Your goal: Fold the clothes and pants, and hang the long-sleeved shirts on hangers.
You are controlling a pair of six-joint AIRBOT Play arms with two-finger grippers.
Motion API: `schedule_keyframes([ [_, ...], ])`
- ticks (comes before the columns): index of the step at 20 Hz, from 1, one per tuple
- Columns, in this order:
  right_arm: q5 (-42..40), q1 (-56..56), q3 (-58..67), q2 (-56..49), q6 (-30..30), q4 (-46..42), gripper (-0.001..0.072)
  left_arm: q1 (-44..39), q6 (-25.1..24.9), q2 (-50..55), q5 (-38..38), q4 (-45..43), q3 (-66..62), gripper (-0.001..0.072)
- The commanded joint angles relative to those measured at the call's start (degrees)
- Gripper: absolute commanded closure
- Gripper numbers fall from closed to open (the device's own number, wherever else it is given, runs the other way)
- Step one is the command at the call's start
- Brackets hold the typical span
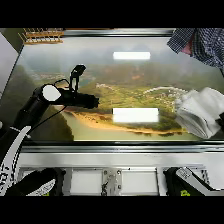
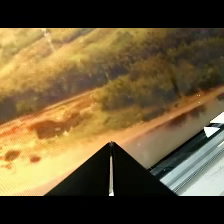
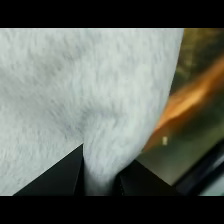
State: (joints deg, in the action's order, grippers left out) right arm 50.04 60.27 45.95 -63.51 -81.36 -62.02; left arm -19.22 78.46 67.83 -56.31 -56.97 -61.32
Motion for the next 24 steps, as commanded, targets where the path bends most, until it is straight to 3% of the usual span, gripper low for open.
schedule_keyframes([
  [1, -1.9, 6.2, -6.1, 4.9, -12.5, -11.4, 0.0669, 0.0, 0.0, 0.0, 0.7, 0.0, 0.0, 0.0698],
  [6, -0.1, 5.6, -17.4, 12.3, -14.6, -12.2, 0.0667, 0.0, 0.0, 0.0, 2.9, 0.0, 0.0, 0.0699],
  [9, 2.3, 1.9, -18.8, 12.9, -11.9, -12.2, 0.0652, 0.0, 0.0, 0.0, 3.0, -0.1, 0.0, 0.0698],
  [10, 2.9, 0.7, -18.6, 12.9, -10.3, -12.2, 0.0525, 0.0, 0.0, 0.0, 3.0, -0.1, 0.0, 0.0698],
  [11, 3.6, 0.0, -17.9, 12.9, -8.4, -12.4, 0.0291, 0.0, 0.0, 0.0, 3.0, -0.3, 0.0, 0.0699],
  [12, 4.5, 0.0, -16.5, 13.0, -6.8, -13.4, 0.0148, 0.0, 0.0, 0.0, 2.9, -0.4, 0.0, 0.0698],
  [13, 5.6, 0.0, -14.1, 13.2, -6.7, -16.5, 0.0124, 0.0, 0.0, 0.0, 2.9, -0.5, 0.0, 0.0698],
  [15, 8.9, 0.0, -7.3, 13.6, -6.7, -23.3, 0.0125, 0.0, 0.0, 0.0, 2.7, -0.4, 0.0, 0.0699],
  [17, 8.6, -0.3, -0.8, 15.3, -6.2, -23.0, 0.0126, 0.0, 0.0, 0.0, 2.5, -0.4, 0.0, 0.0698],
  [20, 2.2, -6.3, 1.3, 20.4, 0.2, -12.2, 0.0128, 0.0, 0.0, 0.0, 2.4, -0.4, 0.0, 0.0698],
  [24, 1.4, -23.8, 1.0, 22.3, 8.8, 4.6, 0.0128, 0.0, 0.0, 0.0, 2.5, -0.4, 0.0, 0.0698],
])
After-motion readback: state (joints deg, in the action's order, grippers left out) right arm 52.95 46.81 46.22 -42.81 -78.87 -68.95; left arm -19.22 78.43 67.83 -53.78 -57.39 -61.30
